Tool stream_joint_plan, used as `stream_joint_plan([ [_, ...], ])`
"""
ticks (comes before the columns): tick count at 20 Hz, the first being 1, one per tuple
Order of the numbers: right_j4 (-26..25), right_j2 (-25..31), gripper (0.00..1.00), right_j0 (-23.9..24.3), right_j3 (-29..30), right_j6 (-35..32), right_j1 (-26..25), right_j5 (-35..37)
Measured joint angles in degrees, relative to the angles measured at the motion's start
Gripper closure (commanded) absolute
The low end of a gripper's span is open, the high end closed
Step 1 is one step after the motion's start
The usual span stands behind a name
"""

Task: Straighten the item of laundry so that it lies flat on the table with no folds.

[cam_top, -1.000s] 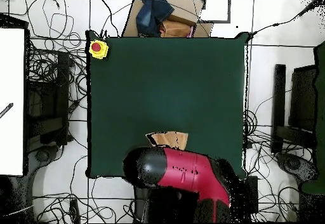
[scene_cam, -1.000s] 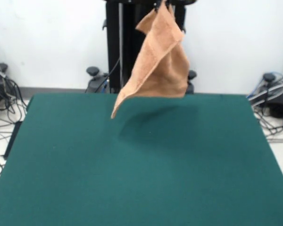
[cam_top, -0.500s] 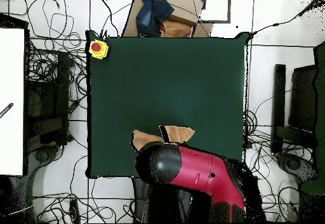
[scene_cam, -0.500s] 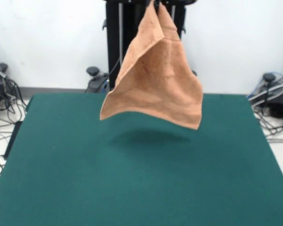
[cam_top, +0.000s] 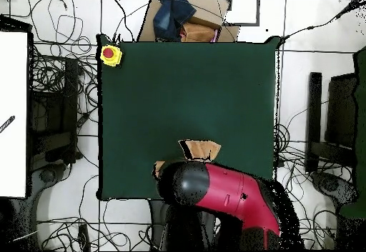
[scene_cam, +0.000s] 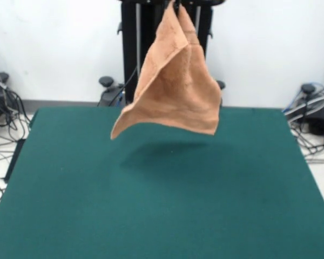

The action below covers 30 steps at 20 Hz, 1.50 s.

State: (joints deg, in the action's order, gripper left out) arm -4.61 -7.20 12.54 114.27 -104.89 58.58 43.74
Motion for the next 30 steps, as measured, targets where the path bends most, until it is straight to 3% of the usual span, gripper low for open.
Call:
stream_joint_plan([
  [8,0.0,1.2,1.00,5.8,0.3,0.0,-1.4,-7.4],
  [19,-1.3,1.2,1.00,4.7,0.6,0.0,-6.1,-7.9],
  [30,-1.3,1.2,1.00,6.4,6.8,0.0,-2.3,-7.9],
])
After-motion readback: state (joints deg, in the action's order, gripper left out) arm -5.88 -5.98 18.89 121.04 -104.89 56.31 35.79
